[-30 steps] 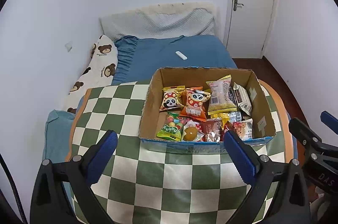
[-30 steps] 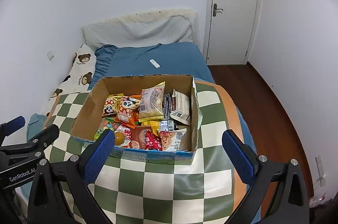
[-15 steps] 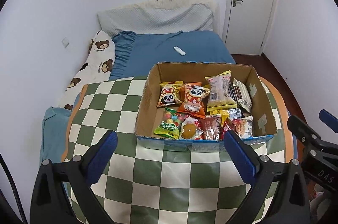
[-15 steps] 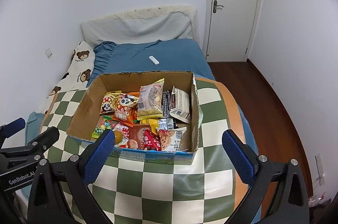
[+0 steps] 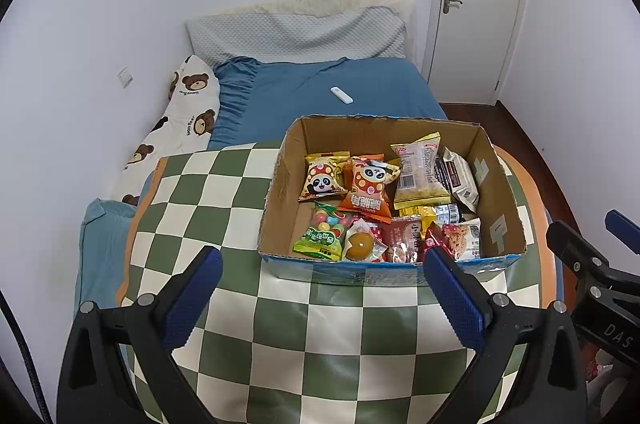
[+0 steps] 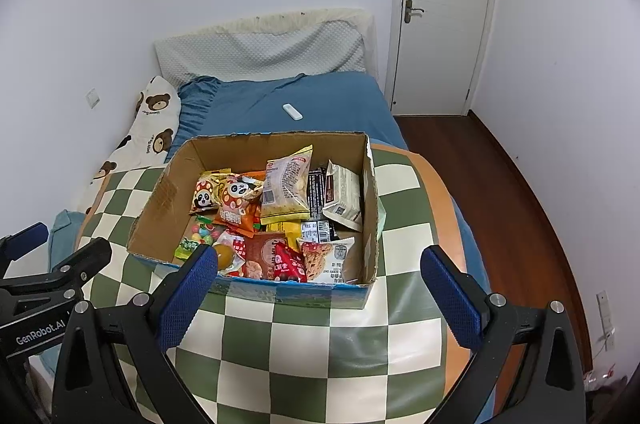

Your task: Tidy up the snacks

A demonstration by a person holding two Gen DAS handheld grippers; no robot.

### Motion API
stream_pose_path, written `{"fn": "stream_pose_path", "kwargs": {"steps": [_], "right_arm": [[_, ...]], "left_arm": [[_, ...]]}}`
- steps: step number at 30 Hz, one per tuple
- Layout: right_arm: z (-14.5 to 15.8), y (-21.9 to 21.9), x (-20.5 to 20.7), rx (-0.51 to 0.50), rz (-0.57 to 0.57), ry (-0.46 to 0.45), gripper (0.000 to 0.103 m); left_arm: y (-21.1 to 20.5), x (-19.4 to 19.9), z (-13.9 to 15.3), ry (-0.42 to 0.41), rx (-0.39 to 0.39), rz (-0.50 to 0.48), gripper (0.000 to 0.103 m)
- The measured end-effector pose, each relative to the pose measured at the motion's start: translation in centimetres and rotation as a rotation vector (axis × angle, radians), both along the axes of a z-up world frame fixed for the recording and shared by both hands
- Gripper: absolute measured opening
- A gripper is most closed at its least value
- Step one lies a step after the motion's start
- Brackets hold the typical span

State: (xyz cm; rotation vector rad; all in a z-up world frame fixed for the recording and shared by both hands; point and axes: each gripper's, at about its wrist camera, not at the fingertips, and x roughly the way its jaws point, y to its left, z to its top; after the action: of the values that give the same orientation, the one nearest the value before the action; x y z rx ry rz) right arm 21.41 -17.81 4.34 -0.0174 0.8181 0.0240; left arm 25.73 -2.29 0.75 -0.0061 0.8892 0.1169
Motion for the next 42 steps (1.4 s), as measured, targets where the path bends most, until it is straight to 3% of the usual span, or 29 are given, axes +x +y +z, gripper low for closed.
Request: {"fn": "stream_pose_path", "kwargs": {"steps": [42], "right_arm": [[0.2,0.2,-0.3,0.002,0.019,0.002,0.103]], "left_arm": [[0.2,-0.1,1.1,-0.011,-0.003,0.009,0.103]]}}
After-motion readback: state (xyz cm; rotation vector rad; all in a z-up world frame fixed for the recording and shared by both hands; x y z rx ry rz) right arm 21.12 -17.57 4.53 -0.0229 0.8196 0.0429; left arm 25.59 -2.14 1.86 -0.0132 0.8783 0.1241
